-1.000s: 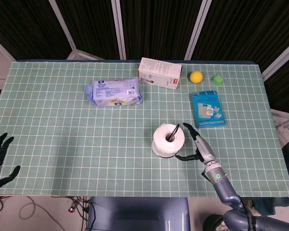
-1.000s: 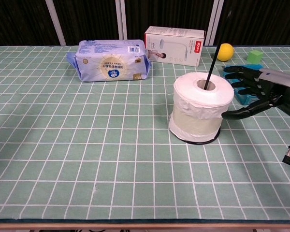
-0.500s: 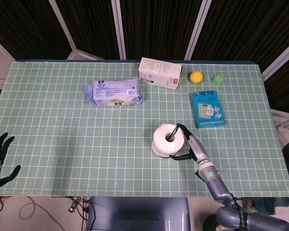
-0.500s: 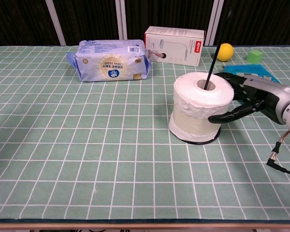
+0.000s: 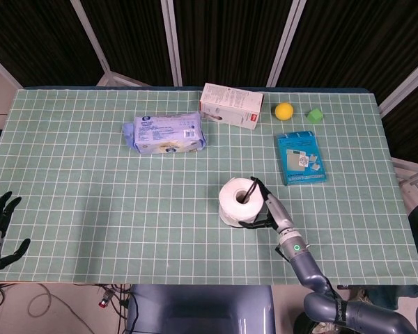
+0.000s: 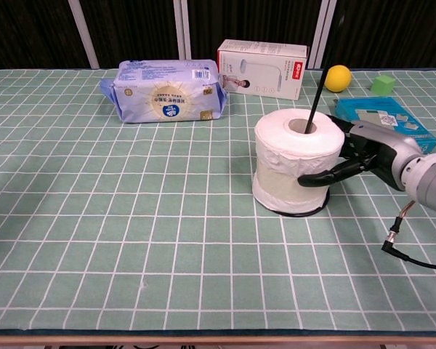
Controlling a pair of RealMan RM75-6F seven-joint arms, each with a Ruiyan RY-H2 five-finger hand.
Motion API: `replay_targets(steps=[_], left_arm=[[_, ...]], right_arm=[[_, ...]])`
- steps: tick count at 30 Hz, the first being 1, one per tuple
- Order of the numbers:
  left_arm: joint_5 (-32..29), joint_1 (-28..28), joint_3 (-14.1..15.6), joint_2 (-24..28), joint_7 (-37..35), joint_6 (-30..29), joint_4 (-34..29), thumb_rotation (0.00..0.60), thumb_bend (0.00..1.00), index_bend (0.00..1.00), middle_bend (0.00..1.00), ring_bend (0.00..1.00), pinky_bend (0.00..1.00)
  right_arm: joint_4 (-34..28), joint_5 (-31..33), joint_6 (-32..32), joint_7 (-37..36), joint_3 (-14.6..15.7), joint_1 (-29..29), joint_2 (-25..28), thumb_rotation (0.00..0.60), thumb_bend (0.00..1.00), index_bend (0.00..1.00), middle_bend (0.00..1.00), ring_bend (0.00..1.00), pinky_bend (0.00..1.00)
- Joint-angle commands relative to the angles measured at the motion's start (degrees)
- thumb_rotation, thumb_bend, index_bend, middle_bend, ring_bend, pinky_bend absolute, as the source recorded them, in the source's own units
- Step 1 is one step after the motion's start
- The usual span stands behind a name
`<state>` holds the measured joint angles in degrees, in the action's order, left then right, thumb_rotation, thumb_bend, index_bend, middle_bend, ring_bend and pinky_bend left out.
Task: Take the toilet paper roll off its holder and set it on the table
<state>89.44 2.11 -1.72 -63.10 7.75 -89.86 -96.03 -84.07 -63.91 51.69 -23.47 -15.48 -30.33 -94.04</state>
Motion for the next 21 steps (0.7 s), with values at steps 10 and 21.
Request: replay_targets(steps=[10, 21], left_arm=[[-0.1, 0.0, 0.0, 0.1, -0.2, 0.0, 0.0, 0.600, 0.25, 0.09, 0.00, 0.00, 0.01], [-0.3, 0.0, 0.0, 0.2, -0.5, 0.0, 0.0, 0.600, 0.25, 0.09, 0.00, 0.00, 0.01]], right_arm=[[1.3, 3.1, -0.8, -1.5, -2.3, -0.9, -2.8, 0.600, 0.00, 0.07, 0.08, 0.23, 0.07], [4.4, 1.7, 1.1, -3.8, -3.2, -0.6, -5.5, 0.600, 0.00, 0.39, 0.33, 0.42, 0.19]])
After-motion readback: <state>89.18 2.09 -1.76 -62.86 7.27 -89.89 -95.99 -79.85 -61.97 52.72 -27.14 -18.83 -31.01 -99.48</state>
